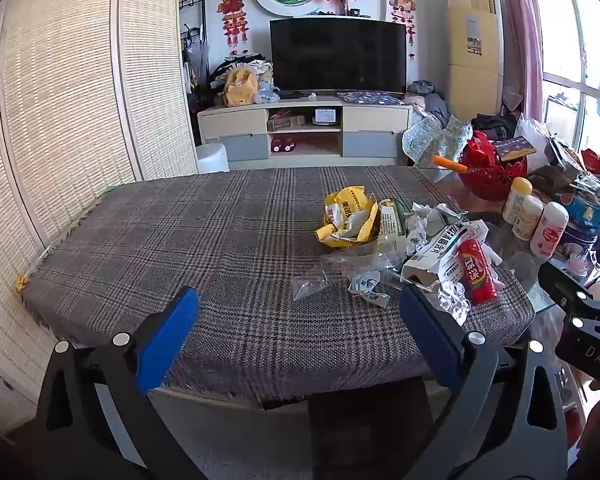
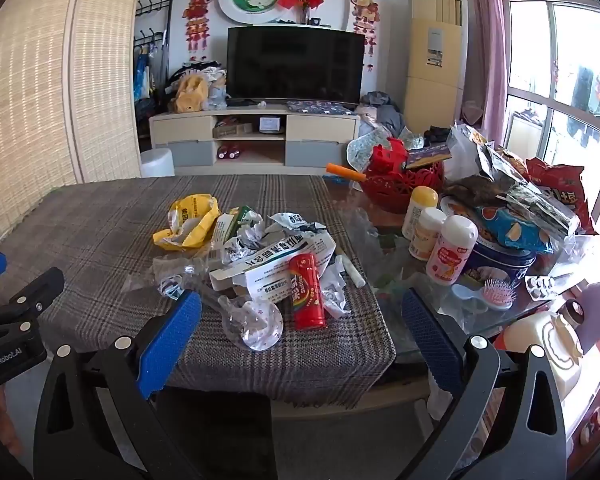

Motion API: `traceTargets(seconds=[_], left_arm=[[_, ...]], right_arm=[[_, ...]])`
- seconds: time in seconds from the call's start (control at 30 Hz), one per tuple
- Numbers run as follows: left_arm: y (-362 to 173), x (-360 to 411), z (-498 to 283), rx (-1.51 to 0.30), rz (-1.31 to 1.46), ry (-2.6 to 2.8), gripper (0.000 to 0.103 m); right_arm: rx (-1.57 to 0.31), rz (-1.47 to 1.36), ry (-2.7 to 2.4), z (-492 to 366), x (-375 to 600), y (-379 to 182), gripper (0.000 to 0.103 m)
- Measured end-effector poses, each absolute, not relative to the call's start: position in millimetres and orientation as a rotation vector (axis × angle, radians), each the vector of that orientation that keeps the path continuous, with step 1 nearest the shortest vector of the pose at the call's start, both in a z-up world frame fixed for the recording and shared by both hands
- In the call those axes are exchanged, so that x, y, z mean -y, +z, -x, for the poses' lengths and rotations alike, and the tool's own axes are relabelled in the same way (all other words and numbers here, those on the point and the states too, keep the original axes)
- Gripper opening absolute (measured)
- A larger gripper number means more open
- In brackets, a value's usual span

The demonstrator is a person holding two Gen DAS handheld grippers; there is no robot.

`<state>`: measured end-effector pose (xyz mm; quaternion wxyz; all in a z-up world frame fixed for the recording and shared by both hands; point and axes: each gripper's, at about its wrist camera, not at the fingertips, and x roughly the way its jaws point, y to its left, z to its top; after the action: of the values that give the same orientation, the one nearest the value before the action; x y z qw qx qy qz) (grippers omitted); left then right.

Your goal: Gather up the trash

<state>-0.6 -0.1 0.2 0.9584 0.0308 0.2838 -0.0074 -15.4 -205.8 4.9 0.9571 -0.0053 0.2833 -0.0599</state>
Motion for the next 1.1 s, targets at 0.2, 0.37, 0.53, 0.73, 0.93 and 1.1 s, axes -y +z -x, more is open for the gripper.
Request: traceTargets(seconds=[0.2,0.37,0.53,0.73,0.93,1.1], left_arm=[[4.7,2.4,-0.8,-0.577,-0.059,-0.016,0.095],[4.0,1.6,0.4,-0.57,-0.06,-0.017,0.095],[6.4,-2.9,2.3,-0.564,-0.068,-0.015,0.095],[6.6,-3.4,2.2,-0.561,-0.065,-0.014,0.095],[6.5,-4.3,1.9,-0.56,-0.066,-0.013,0.095],[6.5,-3.7,2.2,-0.559,-0.066,-0.012,0.095]], right_arm=[[-0.576,0.007,-0.122,15.1,205.0,4.7,0.1],[-0.576,0.007,-0.121,14.9,204.2,4.7,0.1],[-0.577,0.006,-0.12,14.7,203.5,4.6,0.1],[-0.578,0.002,-0.12,13.8,205.2,6.7,0.1],[-0.579,0.002,-0.121,14.5,204.1,4.4,0.1],[-0.578,0.0,-0.12,15.6,203.3,4.2,0.1]])
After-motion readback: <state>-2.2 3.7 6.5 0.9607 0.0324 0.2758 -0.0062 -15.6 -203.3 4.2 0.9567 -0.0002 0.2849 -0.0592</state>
